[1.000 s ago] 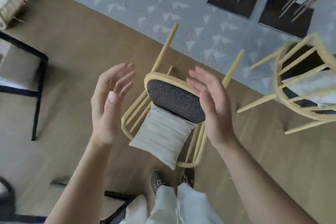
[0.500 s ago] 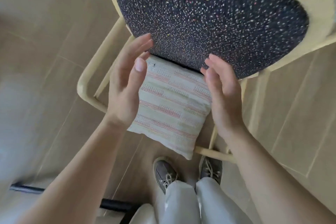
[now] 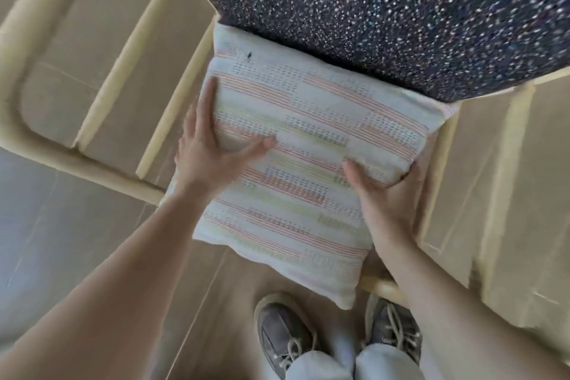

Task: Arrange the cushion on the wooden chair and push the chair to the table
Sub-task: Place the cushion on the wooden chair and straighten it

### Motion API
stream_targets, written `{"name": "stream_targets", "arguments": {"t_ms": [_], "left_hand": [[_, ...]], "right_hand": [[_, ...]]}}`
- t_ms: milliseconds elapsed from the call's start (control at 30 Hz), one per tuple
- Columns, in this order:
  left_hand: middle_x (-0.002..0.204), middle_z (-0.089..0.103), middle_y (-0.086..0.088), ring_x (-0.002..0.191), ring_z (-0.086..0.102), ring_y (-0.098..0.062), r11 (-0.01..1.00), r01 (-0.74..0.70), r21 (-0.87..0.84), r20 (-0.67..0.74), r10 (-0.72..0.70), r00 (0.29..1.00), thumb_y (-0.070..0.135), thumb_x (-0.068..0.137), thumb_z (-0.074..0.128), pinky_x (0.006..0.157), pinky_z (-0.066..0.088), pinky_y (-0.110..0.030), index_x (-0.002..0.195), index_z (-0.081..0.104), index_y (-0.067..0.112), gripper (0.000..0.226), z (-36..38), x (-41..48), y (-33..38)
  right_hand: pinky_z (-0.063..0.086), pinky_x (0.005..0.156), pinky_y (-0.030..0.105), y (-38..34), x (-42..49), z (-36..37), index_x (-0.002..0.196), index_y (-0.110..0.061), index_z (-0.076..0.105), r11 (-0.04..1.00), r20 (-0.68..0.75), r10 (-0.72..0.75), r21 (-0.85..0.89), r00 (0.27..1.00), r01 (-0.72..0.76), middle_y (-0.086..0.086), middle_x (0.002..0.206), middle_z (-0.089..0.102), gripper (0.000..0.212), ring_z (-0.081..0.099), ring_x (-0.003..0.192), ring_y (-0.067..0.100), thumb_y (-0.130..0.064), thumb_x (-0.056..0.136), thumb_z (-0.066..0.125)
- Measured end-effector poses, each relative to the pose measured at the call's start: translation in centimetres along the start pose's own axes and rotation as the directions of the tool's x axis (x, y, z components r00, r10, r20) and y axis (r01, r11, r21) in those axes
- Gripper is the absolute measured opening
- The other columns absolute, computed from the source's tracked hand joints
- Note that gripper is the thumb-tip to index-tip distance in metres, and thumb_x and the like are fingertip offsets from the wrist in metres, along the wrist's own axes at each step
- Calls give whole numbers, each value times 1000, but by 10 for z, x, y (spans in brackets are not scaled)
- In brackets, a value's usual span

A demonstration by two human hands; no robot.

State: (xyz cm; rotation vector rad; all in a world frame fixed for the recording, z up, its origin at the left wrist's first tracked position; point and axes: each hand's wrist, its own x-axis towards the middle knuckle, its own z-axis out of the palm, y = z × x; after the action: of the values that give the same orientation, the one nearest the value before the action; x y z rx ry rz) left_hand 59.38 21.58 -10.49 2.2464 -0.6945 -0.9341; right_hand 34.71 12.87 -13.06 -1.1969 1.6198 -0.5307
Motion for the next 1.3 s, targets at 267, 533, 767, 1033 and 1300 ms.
{"name": "stream_targets", "arguments": {"t_ms": [267, 533, 767, 1033, 1300], "left_hand": [[121, 78, 17, 108, 78, -11, 969, 162, -187, 178, -129, 975, 63, 54, 102, 99, 60, -50, 143, 52, 41, 104, -17, 41, -30], [116, 81, 7, 102, 80, -15, 949, 214, -233, 195, -169, 966, 57, 62, 100, 86, 65, -44, 137, 58, 30, 90, -56, -6, 54], [107, 83, 2, 91, 82, -23, 906, 299, -300, 218, -239, 946, 48, 68, 96, 75, 67, -46, 130, 59, 32, 74, -131, -44, 211], [130, 63, 6, 105, 69, -7, 978, 140, -153, 188, -110, 976, 51, 84, 81, 88, 51, -19, 150, 45, 34, 77, -198, -8, 415], [146, 60, -14, 125, 61, -32, 987, 146, -64, 278, -123, 953, 44, 98, 73, 115, 46, -46, 160, 37, 27, 73, -219, 95, 550]], "right_hand": [[64, 91, 46, 8, 21, -3, 135, -29, 60, 915, 217, 291, 222, 932, -338, -5, 120, 77, 86, 77, 106, 15, -54, 61, 97], [66, 83, 44, -66, -13, -52, 127, -40, 65, 867, 257, 379, 237, 889, -438, -8, 113, 79, 72, 79, 98, 15, -55, 63, 94], [65, 71, 38, -207, -44, -126, 119, -31, 72, 827, 311, 428, 243, 848, -507, 0, 107, 82, 50, 80, 94, 23, -53, 76, 86], [58, 99, 53, -399, 2, -206, 112, -11, 76, 814, 331, 497, 144, 802, -563, 15, 101, 81, 32, 78, 94, 35, -38, 93, 72], [57, 88, 39, -552, 81, -245, 120, -7, 74, 835, 347, 502, 43, 792, -548, 15, 109, 77, 49, 73, 100, 31, -46, 91, 71]]}}
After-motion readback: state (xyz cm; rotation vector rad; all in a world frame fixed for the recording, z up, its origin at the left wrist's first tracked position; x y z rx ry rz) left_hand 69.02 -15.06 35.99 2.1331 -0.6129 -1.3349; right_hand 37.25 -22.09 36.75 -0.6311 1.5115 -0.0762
